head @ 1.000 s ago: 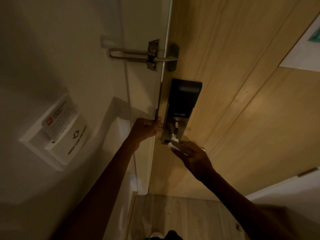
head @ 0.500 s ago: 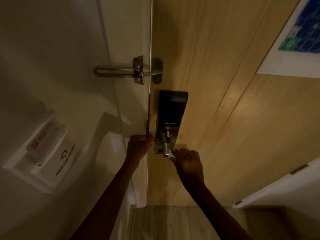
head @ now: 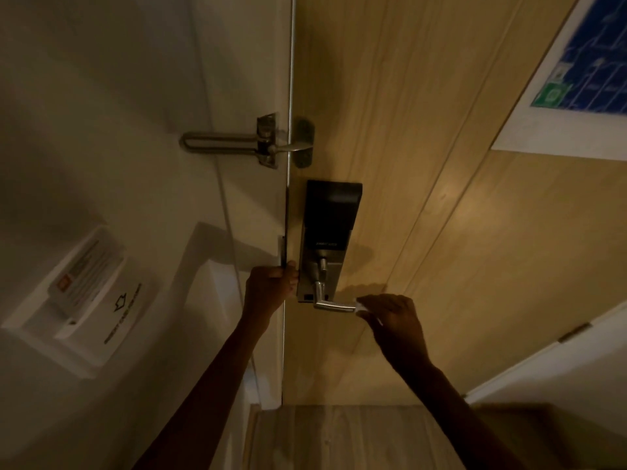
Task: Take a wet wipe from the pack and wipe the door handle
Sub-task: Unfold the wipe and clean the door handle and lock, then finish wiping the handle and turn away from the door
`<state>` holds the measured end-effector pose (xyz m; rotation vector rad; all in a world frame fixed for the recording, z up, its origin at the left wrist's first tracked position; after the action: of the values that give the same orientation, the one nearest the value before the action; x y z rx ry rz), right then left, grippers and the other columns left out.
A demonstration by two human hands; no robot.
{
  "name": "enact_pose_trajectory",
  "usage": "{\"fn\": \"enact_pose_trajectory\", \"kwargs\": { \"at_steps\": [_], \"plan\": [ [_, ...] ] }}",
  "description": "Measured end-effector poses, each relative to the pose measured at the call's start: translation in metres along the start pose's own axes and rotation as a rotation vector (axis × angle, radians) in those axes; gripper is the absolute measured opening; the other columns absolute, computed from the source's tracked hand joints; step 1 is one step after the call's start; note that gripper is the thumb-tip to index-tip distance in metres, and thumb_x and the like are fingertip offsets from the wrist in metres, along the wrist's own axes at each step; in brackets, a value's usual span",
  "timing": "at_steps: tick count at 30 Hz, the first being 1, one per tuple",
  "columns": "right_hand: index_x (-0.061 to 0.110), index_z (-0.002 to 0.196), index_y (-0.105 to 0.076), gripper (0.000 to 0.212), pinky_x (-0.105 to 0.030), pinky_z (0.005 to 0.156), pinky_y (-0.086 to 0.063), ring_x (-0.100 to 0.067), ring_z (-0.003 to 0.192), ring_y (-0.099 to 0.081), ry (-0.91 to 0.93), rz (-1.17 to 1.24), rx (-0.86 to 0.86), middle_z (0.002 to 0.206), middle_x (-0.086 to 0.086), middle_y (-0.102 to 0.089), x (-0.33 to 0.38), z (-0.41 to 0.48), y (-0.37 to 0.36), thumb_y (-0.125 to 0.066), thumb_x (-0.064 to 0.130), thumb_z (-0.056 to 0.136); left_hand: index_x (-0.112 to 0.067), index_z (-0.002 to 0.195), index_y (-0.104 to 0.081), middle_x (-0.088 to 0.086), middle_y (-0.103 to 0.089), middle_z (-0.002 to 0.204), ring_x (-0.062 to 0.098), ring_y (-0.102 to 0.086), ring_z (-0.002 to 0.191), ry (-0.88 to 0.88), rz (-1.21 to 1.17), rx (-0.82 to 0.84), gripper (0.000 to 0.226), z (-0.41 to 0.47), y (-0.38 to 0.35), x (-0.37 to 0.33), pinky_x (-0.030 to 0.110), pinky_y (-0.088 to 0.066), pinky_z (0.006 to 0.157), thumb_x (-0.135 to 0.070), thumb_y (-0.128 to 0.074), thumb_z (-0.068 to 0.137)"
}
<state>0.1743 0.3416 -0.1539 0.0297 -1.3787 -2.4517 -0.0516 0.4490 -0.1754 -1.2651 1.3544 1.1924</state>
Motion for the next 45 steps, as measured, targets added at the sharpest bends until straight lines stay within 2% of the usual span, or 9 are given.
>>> {"fn": "enact_pose_trajectory", "kwargs": {
  "at_steps": [3, 11, 15, 21, 26, 30, 33, 37, 45],
  "plan": [
    [0.015, 0.103, -0.072, 0.019, -0.016, 0.093, -0.04, -0.01, 0.095, -0.066, -0.058, 0.203, 0.013, 0.103, 0.0, -0.075, -0.015, 0.002, 0.011, -0.063, 0.026, 0.091, -0.009, 0.071, -0.071, 0.013, -0.068, 0.071, 0.02, -0.066, 0.064, -0.01, -0.045, -0.015, 0.031, -0.006, -0.005, 0.001, 0.03, -0.052, 0.066, -0.035, -0.066, 0.086],
    [0.012, 0.104, -0.074, 0.018, -0.008, 0.072, -0.05, 0.009, 0.084, -0.066, -0.612, 0.596, -0.228, 0.092, 0.004, -0.074, -0.027, -0.028, 0.001, -0.069, 0.017, 0.087, -0.011, 0.085, -0.075, 0.0, -0.074, 0.071, 0.007, -0.07, 0.066, -0.157, 0.205, -0.121, 0.029, -0.026, -0.002, 0.001, 0.023, -0.052, 0.066, -0.036, -0.062, 0.091],
    [0.018, 0.111, -0.07, 0.023, -0.01, 0.067, -0.048, 0.004, 0.081, -0.066, -0.926, 0.779, -0.241, 0.086, 0.011, -0.072, -0.014, -0.036, -0.011, -0.069, 0.024, 0.089, -0.011, 0.083, -0.075, -0.006, -0.071, 0.068, -0.001, -0.067, 0.064, -0.191, 0.292, -0.126, 0.026, -0.032, -0.002, -0.002, 0.02, -0.051, 0.067, -0.033, -0.062, 0.091],
    [0.03, 0.082, -0.073, 0.011, -0.02, 0.064, -0.05, -0.005, 0.06, -0.062, -0.964, 0.853, -0.311, 0.069, 0.002, -0.07, -0.009, -0.03, -0.009, -0.069, 0.023, 0.089, -0.007, 0.08, -0.072, 0.0, -0.071, 0.068, 0.0, -0.064, 0.059, -0.16, 0.36, -0.115, 0.031, -0.036, -0.005, -0.003, 0.019, -0.045, 0.067, -0.032, -0.061, 0.092],
    [0.022, 0.096, -0.075, 0.01, -0.021, 0.065, -0.049, -0.001, 0.069, -0.064, -0.872, 0.786, -0.154, 0.074, 0.004, -0.072, -0.026, -0.041, -0.004, -0.068, 0.025, 0.089, -0.011, 0.079, -0.075, -0.005, -0.065, 0.06, -0.005, -0.056, 0.053, -0.12, 0.382, -0.135, 0.033, -0.051, -0.003, -0.001, 0.018, -0.042, 0.063, -0.039, -0.061, 0.09],
    [0.01, 0.102, -0.075, 0.017, -0.029, 0.076, -0.055, -0.016, 0.085, -0.07, -0.944, 0.667, -0.169, 0.092, -0.002, -0.075, -0.081, -0.084, 0.015, -0.066, 0.019, 0.09, -0.015, 0.083, -0.075, -0.003, -0.074, 0.078, 0.004, -0.067, 0.075, -0.073, 0.44, -0.157, 0.024, -0.081, -0.009, 0.031, 0.026, -0.054, 0.077, -0.035, -0.063, 0.089],
    [0.011, 0.098, -0.076, 0.016, -0.038, 0.08, -0.057, -0.021, 0.085, -0.071, -1.001, 0.635, -0.176, 0.089, -0.006, -0.076, -0.117, -0.123, 0.032, -0.066, 0.02, 0.09, -0.018, 0.086, -0.075, -0.002, -0.076, 0.083, 0.007, -0.07, 0.077, -0.001, 0.427, -0.089, 0.015, -0.11, -0.043, 0.049, 0.03, -0.058, 0.078, -0.027, -0.064, 0.09],
    [0.016, 0.092, -0.077, 0.012, -0.028, 0.078, -0.054, -0.011, 0.084, -0.07, -1.039, 0.654, -0.249, 0.085, 0.001, -0.076, -0.146, -0.167, 0.07, -0.066, 0.021, 0.089, -0.022, 0.084, -0.075, -0.008, -0.075, 0.084, 0.008, -0.071, 0.083, 0.032, 0.421, 0.039, 0.015, -0.139, -0.114, 0.049, 0.036, -0.058, 0.082, -0.031, -0.065, 0.089],
    [0.013, 0.084, -0.075, 0.006, -0.016, 0.063, -0.05, -0.008, 0.071, -0.066, -1.338, 0.639, -0.388, 0.079, 0.003, -0.072, -0.236, -0.307, 0.163, -0.073, 0.019, 0.083, -0.019, 0.079, -0.075, -0.005, -0.072, 0.074, 0.009, -0.066, 0.071, -0.094, 0.504, 0.312, 0.019, -0.217, -0.314, 0.029, 0.024, -0.048, 0.065, -0.031, -0.064, 0.089]
  ]
}}
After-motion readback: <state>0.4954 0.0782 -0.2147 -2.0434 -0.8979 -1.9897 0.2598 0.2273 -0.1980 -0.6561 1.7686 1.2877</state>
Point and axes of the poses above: each hand's wrist, its own z-axis towards the middle knuckle, its own y-axis out of the back of the hand, x = y × z, the point moved 5 cm from there along z, towards the middle knuckle
